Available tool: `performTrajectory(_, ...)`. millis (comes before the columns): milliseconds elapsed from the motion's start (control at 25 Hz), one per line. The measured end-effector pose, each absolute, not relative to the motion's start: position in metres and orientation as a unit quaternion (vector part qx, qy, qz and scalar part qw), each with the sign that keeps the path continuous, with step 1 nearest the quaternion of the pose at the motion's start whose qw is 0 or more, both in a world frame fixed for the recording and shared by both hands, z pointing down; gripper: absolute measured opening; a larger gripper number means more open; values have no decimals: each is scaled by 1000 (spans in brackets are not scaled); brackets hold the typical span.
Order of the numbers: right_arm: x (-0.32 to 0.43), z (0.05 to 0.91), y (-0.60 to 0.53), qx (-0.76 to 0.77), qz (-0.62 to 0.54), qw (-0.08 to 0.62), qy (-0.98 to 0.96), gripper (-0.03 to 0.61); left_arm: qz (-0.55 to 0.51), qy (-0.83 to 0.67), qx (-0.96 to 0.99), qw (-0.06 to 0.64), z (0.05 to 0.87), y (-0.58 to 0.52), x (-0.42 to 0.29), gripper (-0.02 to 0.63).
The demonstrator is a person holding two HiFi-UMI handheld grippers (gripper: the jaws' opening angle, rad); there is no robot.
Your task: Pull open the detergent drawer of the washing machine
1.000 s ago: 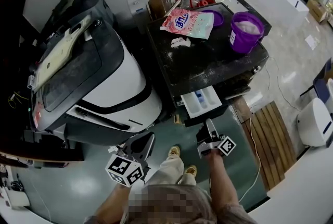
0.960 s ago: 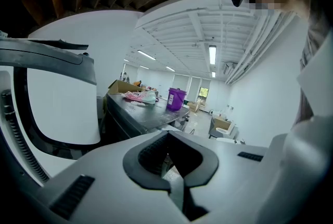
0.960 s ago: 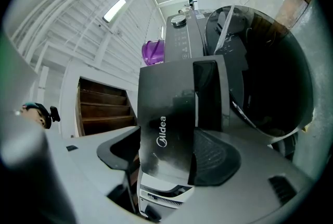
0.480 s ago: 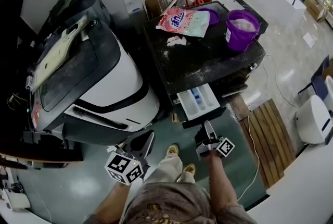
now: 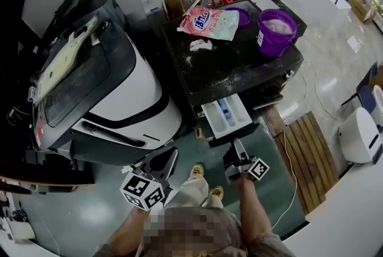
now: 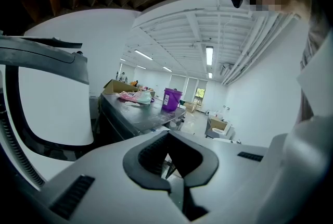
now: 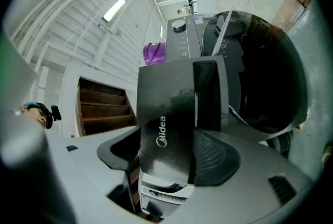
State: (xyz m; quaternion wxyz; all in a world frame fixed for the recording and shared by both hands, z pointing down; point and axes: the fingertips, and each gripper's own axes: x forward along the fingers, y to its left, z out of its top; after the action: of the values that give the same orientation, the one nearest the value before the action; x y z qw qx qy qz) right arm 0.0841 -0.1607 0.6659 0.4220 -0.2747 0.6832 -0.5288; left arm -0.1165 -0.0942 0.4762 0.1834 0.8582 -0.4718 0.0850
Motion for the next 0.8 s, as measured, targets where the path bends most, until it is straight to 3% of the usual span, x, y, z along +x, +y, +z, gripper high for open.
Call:
performTrajectory(320, 82, 667, -160, -288, -527, 399, 693, 311, 85, -468, 859, 190, 478, -100, -117, 21)
performTrajectory(600, 114, 665, -152, -345, -516, 327, 713, 322, 78, -449, 869, 192, 477, -116, -107, 21)
performTrajectory(800, 151, 615, -153, -366, -469, 275, 756, 322, 63, -418, 886, 192, 471, -133, -83, 21)
